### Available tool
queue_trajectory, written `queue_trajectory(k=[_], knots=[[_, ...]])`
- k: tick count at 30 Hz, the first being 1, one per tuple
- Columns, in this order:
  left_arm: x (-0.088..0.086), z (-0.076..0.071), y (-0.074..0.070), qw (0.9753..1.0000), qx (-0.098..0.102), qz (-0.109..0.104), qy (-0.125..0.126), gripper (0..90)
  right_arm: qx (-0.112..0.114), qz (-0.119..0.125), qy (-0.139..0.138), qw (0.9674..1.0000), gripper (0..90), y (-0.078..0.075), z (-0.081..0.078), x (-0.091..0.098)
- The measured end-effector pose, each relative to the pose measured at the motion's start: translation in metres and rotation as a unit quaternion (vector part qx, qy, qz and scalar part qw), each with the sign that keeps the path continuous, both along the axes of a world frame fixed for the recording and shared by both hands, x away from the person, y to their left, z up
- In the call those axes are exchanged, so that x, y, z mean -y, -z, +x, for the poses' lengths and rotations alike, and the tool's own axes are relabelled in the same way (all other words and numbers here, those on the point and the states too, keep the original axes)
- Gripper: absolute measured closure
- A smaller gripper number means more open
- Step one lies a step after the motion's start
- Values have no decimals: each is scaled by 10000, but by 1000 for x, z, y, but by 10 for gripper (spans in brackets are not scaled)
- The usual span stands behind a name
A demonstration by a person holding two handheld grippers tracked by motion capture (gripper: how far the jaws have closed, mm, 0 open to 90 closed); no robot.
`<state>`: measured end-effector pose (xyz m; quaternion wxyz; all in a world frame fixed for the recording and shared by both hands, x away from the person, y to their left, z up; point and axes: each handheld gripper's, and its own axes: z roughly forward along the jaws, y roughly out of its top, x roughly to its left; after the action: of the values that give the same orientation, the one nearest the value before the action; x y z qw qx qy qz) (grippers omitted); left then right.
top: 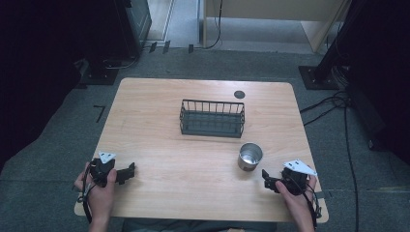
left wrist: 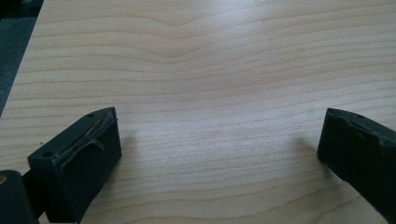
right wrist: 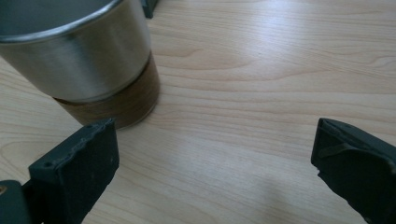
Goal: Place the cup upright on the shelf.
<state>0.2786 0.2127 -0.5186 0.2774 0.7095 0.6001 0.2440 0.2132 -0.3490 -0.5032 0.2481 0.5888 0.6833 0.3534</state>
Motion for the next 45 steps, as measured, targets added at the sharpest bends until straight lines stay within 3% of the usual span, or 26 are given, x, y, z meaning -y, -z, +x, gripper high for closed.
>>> queue_trajectory(k=[19,45], knots=[[0,0,0,10000,-1,1,3,0,6,58,-391,9992,4,-5,7,-21],[0,0,0,10000,-1,-1,2,0,95,127,-770,9969,3,-11,35,-57]])
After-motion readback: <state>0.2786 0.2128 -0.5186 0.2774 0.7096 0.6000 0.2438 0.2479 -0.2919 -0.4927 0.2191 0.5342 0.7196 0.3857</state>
